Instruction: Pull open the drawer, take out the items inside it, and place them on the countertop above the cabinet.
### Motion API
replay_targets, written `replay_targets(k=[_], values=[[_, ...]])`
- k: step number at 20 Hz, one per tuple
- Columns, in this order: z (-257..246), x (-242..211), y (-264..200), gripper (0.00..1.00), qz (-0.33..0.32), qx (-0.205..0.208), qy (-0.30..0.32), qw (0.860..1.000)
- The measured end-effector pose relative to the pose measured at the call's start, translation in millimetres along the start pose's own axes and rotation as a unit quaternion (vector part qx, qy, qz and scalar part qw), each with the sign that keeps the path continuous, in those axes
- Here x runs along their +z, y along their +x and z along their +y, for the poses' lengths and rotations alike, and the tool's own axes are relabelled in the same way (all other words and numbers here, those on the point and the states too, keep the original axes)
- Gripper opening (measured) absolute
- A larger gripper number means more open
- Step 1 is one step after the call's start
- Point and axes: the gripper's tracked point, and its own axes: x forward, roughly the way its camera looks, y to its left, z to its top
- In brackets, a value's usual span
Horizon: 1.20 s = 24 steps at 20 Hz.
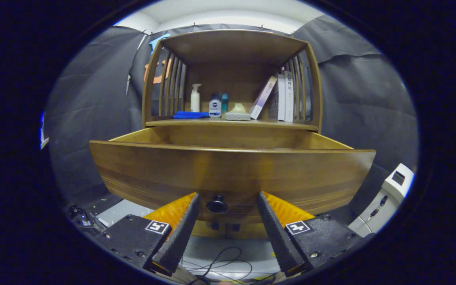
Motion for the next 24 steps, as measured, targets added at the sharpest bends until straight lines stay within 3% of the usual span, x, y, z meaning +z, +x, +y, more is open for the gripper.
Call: replay_targets(k=[6,14,24], values=[[-6,4,11,0.92,0.003,-0.022,-0.003,1.0],[-5,10,22,0.9,0.009,-0.018,0.003,1.0],[-3,35,68,0.9,0.017,-0.019,-0.004,1.0]])
